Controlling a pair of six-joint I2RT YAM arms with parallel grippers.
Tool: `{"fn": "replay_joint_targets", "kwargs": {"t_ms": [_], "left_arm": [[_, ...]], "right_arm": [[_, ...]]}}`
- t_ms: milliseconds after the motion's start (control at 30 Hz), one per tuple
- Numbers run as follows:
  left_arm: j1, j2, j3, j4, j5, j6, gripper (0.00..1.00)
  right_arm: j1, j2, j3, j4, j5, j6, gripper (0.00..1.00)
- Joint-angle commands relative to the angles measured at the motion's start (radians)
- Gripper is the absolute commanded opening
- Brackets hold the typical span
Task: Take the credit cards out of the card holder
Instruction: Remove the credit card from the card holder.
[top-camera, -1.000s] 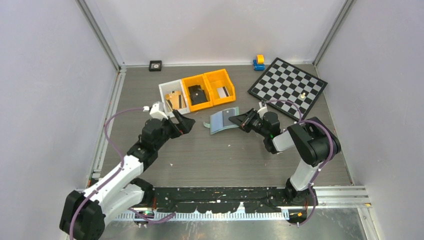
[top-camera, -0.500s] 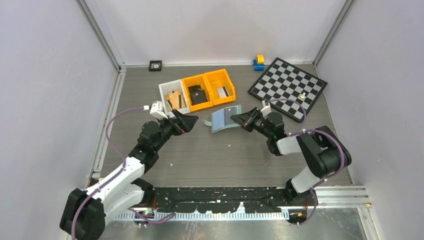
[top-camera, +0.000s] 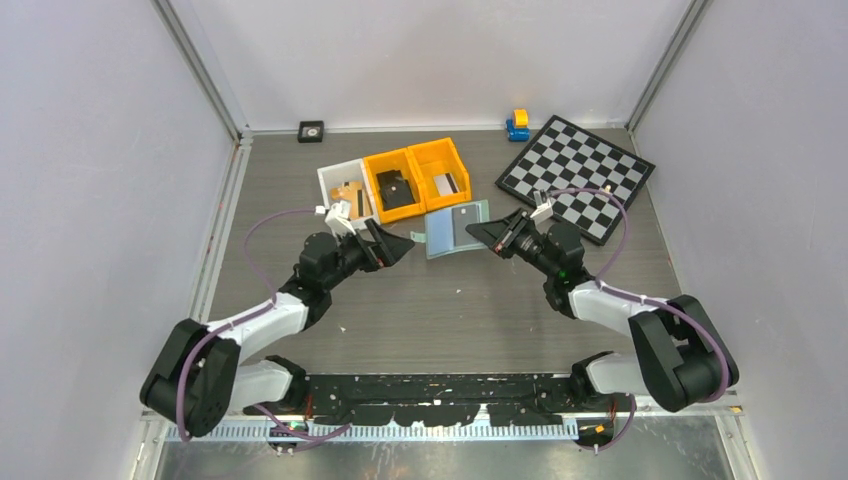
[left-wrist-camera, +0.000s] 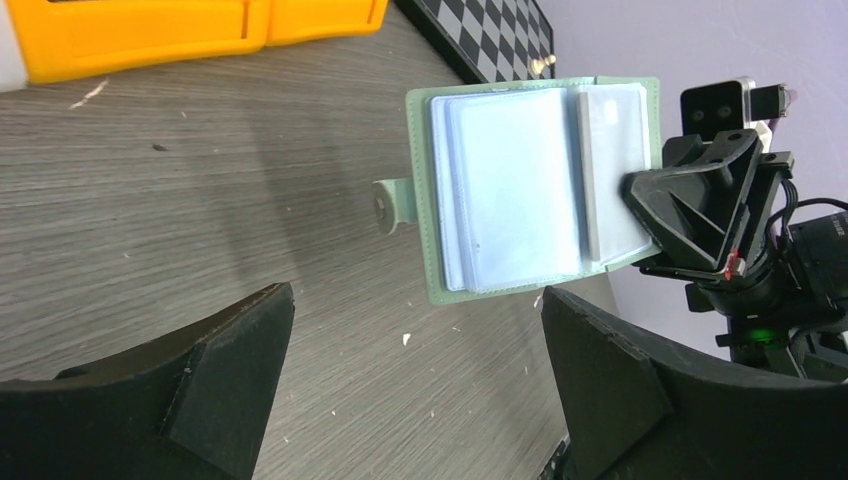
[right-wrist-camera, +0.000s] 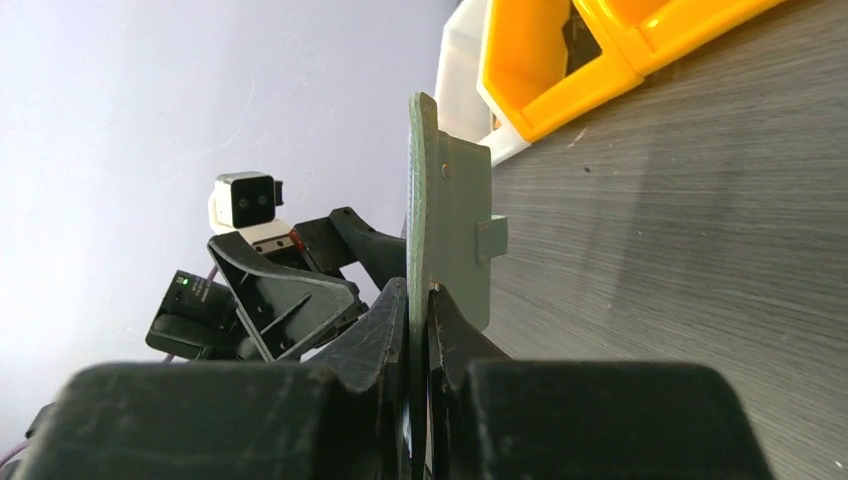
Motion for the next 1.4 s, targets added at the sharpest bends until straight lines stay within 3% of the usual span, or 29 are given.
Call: {"fn": "replay_joint_targets", "kwargs": {"t_ms": [0, 133, 200, 300, 400, 667, 800, 1367], "left_arm": [[-0.004, 0.053, 0.036, 0.145, 0.064, -0.024, 0.96], [-0.004, 0.068, 0.038, 0.15, 0.067, -0.03, 1.0], [-0.004, 0.064, 0.036, 0.147, 0.063, -0.03, 1.0], [-0.004, 0.052, 0.031, 0.142, 0.057, -0.033, 1.0], [-0.004, 0.03, 0.03, 0.134, 0.051, -0.033, 1.0], [-0.004, -0.004, 0.026, 0.108, 0.035, -0.012, 1.0], [-0.004, 0.007, 0.022, 0.136, 0.051, -0.019, 1.0], [-0.004, 0.097, 0.056, 0.234, 0.152, -0.072, 1.0]], "right_arm": [[-0.004, -0.047, 0.029, -0.042, 0.043, -0.039, 0.0], [0.013, -0.085, 0.078, -0.176, 0.132, -0.017, 0.0], [0.056, -0.102, 0.15, -0.359, 0.176, -0.097, 0.0], [0.118, -0.13, 0.185, -0.477, 0.309, -0.171, 0.0], [0.146, -0.119, 0.133, -0.33, 0.301, -0.152, 0.0], [0.153, -0.179, 0.057, -0.231, 0.216, -0.23, 0.01], [0.153, -0.215, 0.048, -0.271, 0.259, -0.239, 0.0], [0.152, -0.326, 0.044, -0.256, 0.182, -0.256, 0.0]]}}
